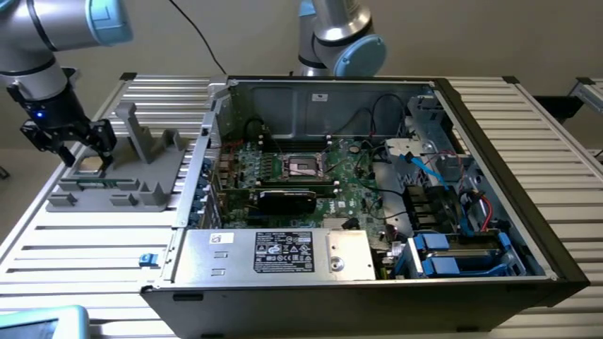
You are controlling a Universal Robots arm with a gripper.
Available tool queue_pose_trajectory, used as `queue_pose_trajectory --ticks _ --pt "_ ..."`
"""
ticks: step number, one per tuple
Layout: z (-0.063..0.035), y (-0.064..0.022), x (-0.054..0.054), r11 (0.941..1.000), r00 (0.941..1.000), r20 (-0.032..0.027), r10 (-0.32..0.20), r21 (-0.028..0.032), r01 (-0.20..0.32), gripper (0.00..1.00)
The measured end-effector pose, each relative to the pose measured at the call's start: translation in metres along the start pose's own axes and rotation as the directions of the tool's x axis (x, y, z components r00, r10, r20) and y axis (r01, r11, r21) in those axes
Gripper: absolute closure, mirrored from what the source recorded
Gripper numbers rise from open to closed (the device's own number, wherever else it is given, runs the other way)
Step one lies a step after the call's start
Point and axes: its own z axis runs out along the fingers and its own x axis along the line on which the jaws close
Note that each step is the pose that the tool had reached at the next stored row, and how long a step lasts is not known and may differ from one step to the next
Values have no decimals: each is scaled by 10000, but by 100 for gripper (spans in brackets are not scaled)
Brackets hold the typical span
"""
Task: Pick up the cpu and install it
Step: 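Pick up the cpu and move it towards the insertion slot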
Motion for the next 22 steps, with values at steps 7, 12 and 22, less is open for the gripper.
queue_pose_trajectory --ticks 7,12,22 --pt "18 -1 -2 10000 10000 -44 0 30 0 24" --pt "19 -2 -10 9999 10000 -48 3 108 -2 31" --pt "23 0 -33 9999 10000 -60 5 148 -4 31"
